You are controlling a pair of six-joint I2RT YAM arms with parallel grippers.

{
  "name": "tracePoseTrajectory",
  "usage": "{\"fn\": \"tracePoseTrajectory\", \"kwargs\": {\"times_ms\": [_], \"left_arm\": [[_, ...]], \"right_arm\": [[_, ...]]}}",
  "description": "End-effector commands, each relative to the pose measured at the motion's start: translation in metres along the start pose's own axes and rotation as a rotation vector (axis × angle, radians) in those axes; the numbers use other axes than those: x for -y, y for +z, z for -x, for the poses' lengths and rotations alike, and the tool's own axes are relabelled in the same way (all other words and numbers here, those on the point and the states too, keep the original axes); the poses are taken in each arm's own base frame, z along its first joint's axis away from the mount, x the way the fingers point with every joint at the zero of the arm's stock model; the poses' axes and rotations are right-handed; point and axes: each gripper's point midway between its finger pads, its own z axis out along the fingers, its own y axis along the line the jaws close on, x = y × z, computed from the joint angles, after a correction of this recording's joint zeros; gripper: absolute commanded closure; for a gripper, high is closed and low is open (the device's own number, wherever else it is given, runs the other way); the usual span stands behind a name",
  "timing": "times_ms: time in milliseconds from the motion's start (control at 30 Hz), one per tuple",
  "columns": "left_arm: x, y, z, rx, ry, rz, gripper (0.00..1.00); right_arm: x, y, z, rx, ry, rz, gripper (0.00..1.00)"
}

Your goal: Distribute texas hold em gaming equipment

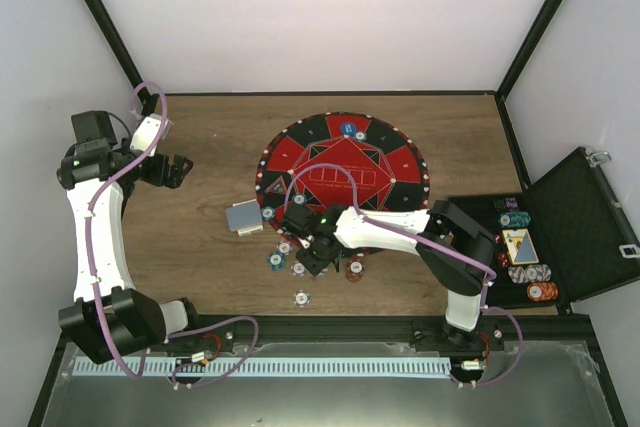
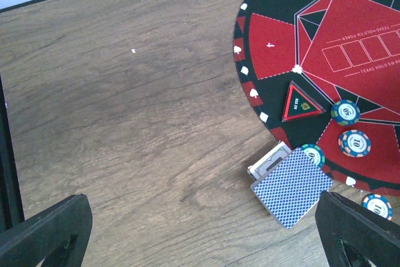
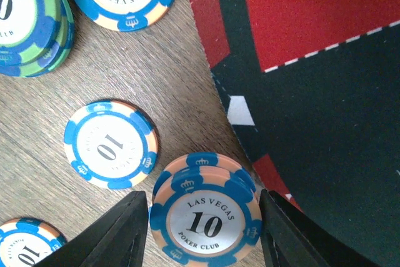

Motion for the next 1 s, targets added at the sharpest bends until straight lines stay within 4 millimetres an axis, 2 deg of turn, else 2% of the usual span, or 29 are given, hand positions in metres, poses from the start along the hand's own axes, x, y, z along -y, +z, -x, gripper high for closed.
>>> {"fn": "tracePoseTrajectory", "kwargs": {"times_ms": [0,300,433,700,867,967], "left_arm": [[0.001,-0.007,0.003,0.019,0.022,0.007,0.0],[0.0,-0.007,0.005,0.021,0.021,0.007,0.0],[0.0,-0.007,0.004,0.02,0.019,0.005,0.0],[-0.001,-0.007,0.004,0.02,0.018,0.006,0.0],[0.0,-0.006,0.004,0.018,0.016,0.003,0.0],[0.0,-0.004,0.002,0.016,0.012,-0.004,0.0]], "right_arm": [[0.002,0.004,-0.003,-0.008,-0.01,-0.011,0.51],[0.003,0.002,-0.003,-0.006,-0.01,-0.017,0.71],[0.0,-0.013,0.006,0.022,-0.011,-0.006,0.74],[0.001,-0.049,0.028,0.091,-0.007,-0.013,0.75],[0.021,-0.065,0.047,0.131,0.036,-0.038,0.75],[0.052,-0.077,0.072,0.186,0.091,-0.076,0.75]]}}
